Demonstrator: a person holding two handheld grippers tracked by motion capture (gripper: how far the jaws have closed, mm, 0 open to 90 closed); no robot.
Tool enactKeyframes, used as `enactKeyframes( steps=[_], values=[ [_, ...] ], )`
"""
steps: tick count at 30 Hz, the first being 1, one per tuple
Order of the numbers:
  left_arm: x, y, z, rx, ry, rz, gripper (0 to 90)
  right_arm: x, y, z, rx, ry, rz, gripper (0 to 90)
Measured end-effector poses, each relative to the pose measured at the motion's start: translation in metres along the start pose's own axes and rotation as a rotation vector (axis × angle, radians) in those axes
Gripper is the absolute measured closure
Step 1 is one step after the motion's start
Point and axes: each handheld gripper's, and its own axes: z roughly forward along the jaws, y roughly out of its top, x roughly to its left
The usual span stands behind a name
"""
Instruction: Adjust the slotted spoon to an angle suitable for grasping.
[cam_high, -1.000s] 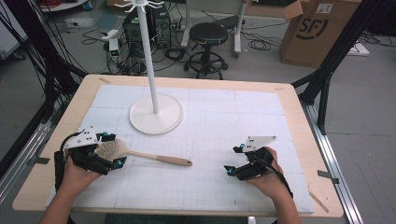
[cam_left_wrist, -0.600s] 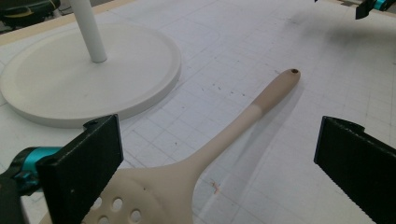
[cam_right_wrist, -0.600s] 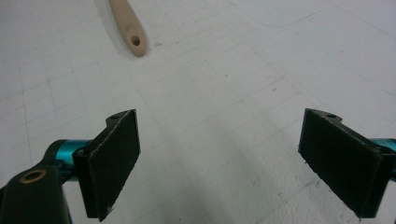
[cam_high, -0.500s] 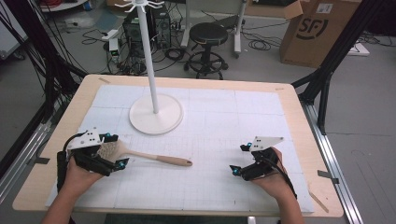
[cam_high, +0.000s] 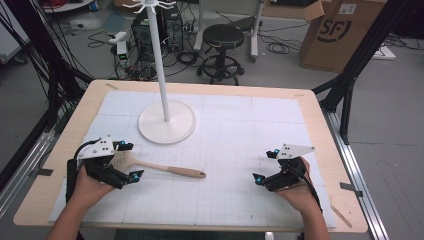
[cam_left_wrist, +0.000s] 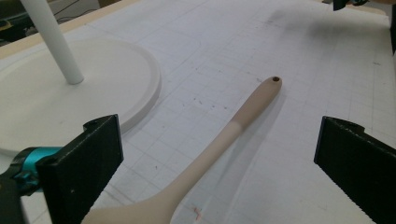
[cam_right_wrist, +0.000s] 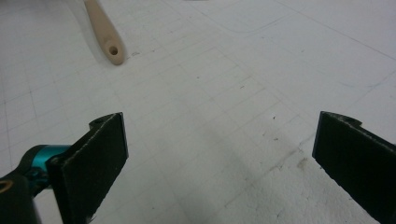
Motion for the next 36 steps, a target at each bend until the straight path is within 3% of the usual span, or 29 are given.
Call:
enactKeyframes(
  steps=[4,9,12,18,23,24,25,27,33,36],
  values=[
    [-0.002,0.012,0.004,0.023,-0.004,0.024,1.8,0.000,0.000,-0.001,0.003,-0.007,0.005,2.1],
    [-0.002,0.033,0.014,0.097,-0.020,0.065,1.8,-0.001,0.000,-0.001,0.003,-0.007,0.004,2.1],
    [-0.006,0.044,0.026,0.203,-0.007,0.133,1.8,-0.002,0.000,0.000,0.013,-0.005,0.006,2.1],
    [-0.014,0.050,0.054,0.358,-0.022,0.203,1.8,0.000,0.001,0.002,0.022,-0.004,-0.007,2.2],
    [-0.017,0.052,0.075,0.408,-0.059,0.202,2.7,0.001,0.001,0.005,0.036,-0.003,-0.008,2.2],
    [-0.017,0.052,0.079,0.415,-0.070,0.198,4.8,0.001,0.001,0.005,0.033,-0.001,-0.009,2.2],
    [-0.016,0.051,0.084,0.428,-0.100,0.186,12.3,0.001,0.001,0.006,0.032,0.001,-0.010,2.2],
    [-0.015,0.051,0.087,0.445,-0.110,0.193,14.1,0.001,0.001,0.006,0.033,0.002,-0.013,2.2],
    [-0.010,0.046,0.099,0.523,-0.082,0.182,17.1,0.001,0.002,0.007,0.030,0.005,-0.011,2.2],
    [-0.008,0.043,0.102,0.555,-0.079,0.181,27.1,0.000,0.002,0.007,0.027,0.011,-0.008,2.2]
  ],
)
